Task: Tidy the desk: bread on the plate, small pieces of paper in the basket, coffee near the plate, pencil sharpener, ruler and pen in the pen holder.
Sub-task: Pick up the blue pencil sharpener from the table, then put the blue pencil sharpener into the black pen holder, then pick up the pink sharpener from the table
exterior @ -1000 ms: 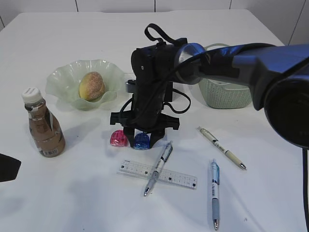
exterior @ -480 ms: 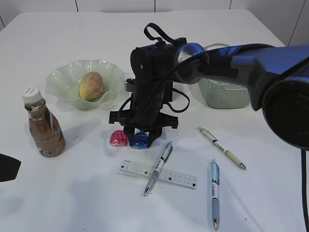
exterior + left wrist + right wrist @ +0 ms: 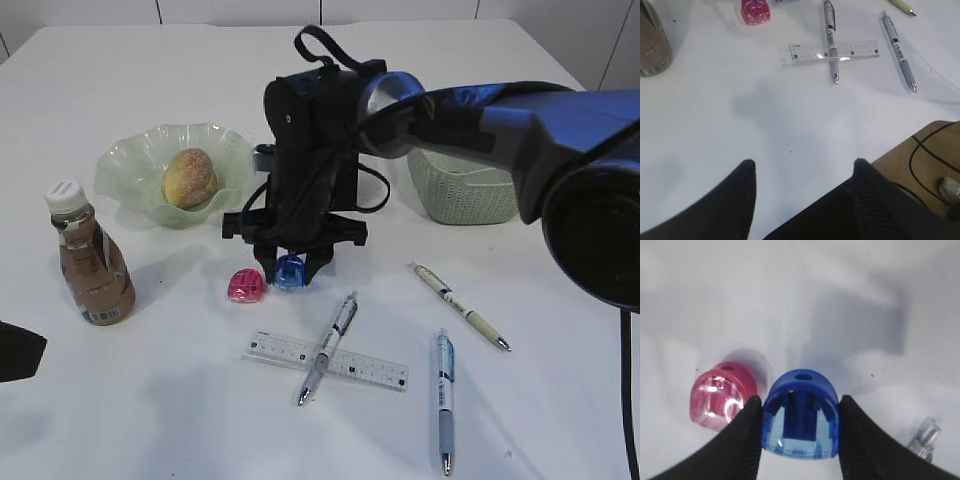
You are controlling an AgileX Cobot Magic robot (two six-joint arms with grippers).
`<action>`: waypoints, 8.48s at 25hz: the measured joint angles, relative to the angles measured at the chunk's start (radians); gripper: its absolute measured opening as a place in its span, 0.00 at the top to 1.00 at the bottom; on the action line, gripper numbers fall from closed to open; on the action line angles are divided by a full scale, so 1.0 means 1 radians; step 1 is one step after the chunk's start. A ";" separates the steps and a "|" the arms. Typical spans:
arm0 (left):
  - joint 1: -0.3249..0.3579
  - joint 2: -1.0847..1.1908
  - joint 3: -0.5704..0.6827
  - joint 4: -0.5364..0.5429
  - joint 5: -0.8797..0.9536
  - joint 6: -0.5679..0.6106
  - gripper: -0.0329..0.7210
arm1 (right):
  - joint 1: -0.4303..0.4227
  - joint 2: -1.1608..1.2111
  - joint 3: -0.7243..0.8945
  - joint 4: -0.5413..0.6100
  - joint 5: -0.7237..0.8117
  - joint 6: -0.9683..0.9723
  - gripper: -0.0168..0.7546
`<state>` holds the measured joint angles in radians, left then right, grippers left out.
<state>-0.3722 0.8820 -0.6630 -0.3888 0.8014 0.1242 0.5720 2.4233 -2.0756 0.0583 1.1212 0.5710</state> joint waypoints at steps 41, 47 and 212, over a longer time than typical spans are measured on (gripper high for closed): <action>0.000 0.000 0.000 0.000 0.004 0.000 0.43 | -0.103 0.002 -0.528 -0.382 0.102 -0.091 0.55; 0.000 0.000 0.000 0.000 0.006 0.000 0.43 | -0.103 0.058 -0.532 -0.376 0.001 -0.091 0.55; 0.000 0.000 0.000 0.019 0.024 0.000 0.44 | -0.263 -1.487 1.264 0.067 -0.503 -0.713 0.36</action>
<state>-0.3722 0.8820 -0.6630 -0.3703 0.8254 0.1242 0.3093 0.9366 -0.8111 0.1256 0.6178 -0.1415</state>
